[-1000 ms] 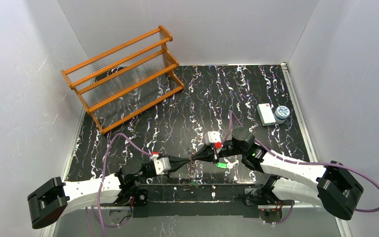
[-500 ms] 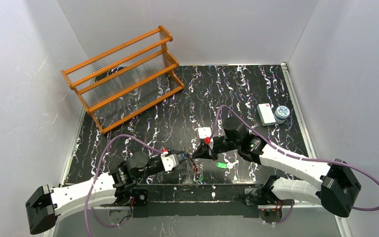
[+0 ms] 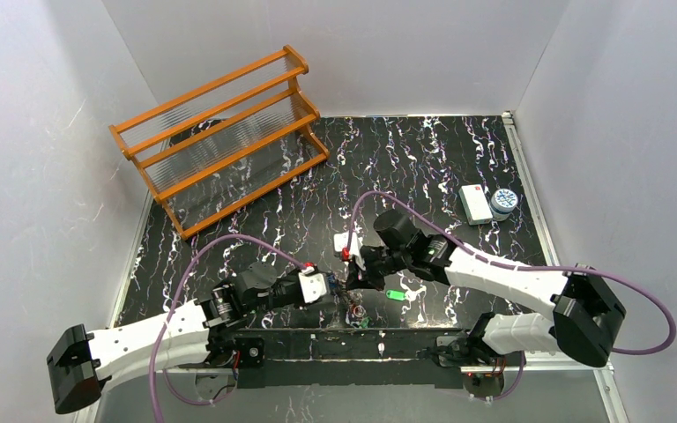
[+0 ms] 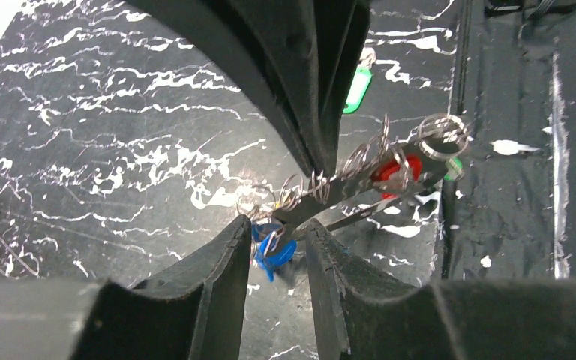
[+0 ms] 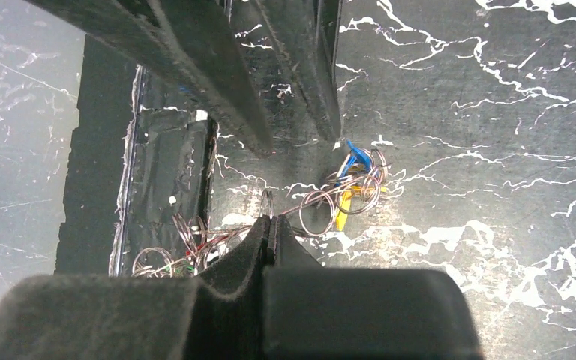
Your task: Put the keys on the keyring
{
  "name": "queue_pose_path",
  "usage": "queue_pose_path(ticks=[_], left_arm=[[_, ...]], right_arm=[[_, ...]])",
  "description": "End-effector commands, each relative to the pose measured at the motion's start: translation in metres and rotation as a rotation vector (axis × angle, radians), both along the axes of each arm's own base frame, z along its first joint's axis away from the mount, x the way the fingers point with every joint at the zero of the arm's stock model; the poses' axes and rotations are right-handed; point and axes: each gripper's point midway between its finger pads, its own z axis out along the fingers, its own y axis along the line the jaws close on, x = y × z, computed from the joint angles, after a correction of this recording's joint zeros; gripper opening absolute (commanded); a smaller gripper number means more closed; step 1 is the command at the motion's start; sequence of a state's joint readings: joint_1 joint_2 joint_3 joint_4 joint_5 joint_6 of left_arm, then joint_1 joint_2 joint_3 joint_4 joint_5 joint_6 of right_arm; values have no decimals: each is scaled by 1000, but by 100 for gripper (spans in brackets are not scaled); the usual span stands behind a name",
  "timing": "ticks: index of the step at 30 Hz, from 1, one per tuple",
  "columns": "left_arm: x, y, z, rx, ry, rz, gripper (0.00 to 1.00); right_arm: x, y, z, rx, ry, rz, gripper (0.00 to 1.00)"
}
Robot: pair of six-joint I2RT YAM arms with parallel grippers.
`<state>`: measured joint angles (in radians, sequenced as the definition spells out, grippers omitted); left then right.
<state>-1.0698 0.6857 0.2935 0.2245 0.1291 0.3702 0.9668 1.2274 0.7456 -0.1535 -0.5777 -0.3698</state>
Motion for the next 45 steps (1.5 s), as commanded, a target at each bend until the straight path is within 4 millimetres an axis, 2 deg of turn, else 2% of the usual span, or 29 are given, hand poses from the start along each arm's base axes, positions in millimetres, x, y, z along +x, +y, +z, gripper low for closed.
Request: queue_pose_path(ticks=[1, 6, 15, 22, 24, 25, 30, 33, 36, 38, 43, 45], left_arm=[[-13, -11, 14, -79, 18, -75, 32], [-20, -17, 13, -118, 39, -115, 32], [-24, -25, -6, -62, 94, -150, 31], [-21, -27, -11, -42, 85, -147, 18], [-22, -27, -12, -37, 82, -154, 9], [-22, -27, -13, -31, 80, -160, 1], [-20, -22, -23, 22, 96, -136, 0], [-17, -20, -22, 0, 101, -104, 0], [-15, -19, -16, -68, 96, -75, 0], [-14, -18, -10, -130, 93, -56, 0], [-15, -13, -1, -279, 76, -30, 0], [-15, -10, 3, -328, 63, -20, 0]], right_arm=[[3, 15, 16, 17, -10, -4, 1], [-2, 22, 13, 19, 30, 2, 1], [-5, 27, 15, 41, 50, 10, 1], [-7, 28, 16, 42, 53, 16, 1], [-7, 28, 15, 42, 53, 17, 1], [-7, 28, 14, 43, 51, 17, 1], [-5, 29, 14, 62, 31, 11, 1], [2, 28, 18, 93, -7, -32, 21], [14, 25, 22, 152, -50, -129, 48], [18, 22, 27, 207, -81, -162, 57], [20, 17, 40, 316, -133, -177, 57], [16, 17, 42, 347, -137, -161, 45]])
